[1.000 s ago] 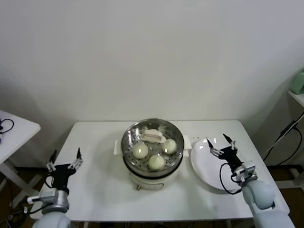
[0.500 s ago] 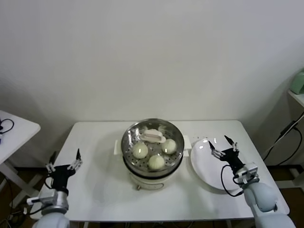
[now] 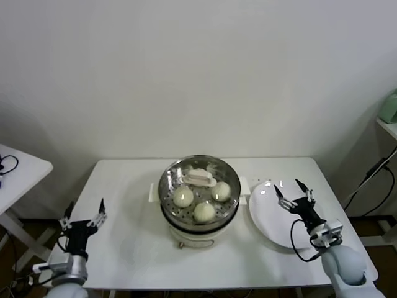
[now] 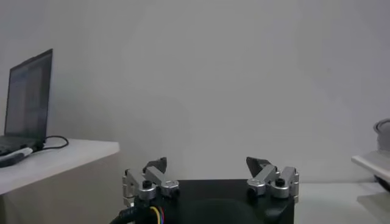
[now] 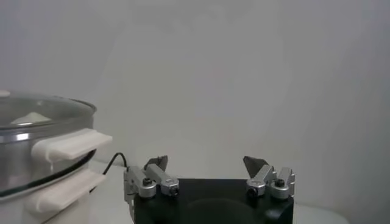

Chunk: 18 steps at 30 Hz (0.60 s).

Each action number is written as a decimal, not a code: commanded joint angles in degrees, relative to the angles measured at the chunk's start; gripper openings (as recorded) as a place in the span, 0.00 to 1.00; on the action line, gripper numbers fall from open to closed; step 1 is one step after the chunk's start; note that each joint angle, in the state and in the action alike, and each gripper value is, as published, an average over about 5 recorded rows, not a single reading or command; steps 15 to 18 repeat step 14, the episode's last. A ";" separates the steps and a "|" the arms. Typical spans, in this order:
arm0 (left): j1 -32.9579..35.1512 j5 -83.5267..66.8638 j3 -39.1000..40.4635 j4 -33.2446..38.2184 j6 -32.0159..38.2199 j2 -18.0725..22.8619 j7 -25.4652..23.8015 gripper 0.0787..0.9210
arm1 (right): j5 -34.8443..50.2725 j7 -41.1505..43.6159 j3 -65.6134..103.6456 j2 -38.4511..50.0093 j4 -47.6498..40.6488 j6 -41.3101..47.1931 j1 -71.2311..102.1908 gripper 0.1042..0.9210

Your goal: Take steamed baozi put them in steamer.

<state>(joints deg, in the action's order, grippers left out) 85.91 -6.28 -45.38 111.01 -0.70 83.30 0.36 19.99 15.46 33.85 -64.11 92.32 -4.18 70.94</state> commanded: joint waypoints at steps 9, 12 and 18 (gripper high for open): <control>0.69 -1.06 -0.13 1.07 0.86 1.02 -2.36 0.88 | 1.60 1.57 1.58 -0.77 -0.19 -2.85 2.44 0.88; 0.77 -0.77 -0.13 1.18 0.61 1.15 -2.67 0.88 | 1.62 1.71 1.53 -0.85 -0.24 -2.86 2.30 0.88; 0.79 -0.60 -0.12 1.20 0.48 1.21 -2.73 0.88 | 1.61 1.76 1.52 -0.88 -0.25 -2.86 2.26 0.88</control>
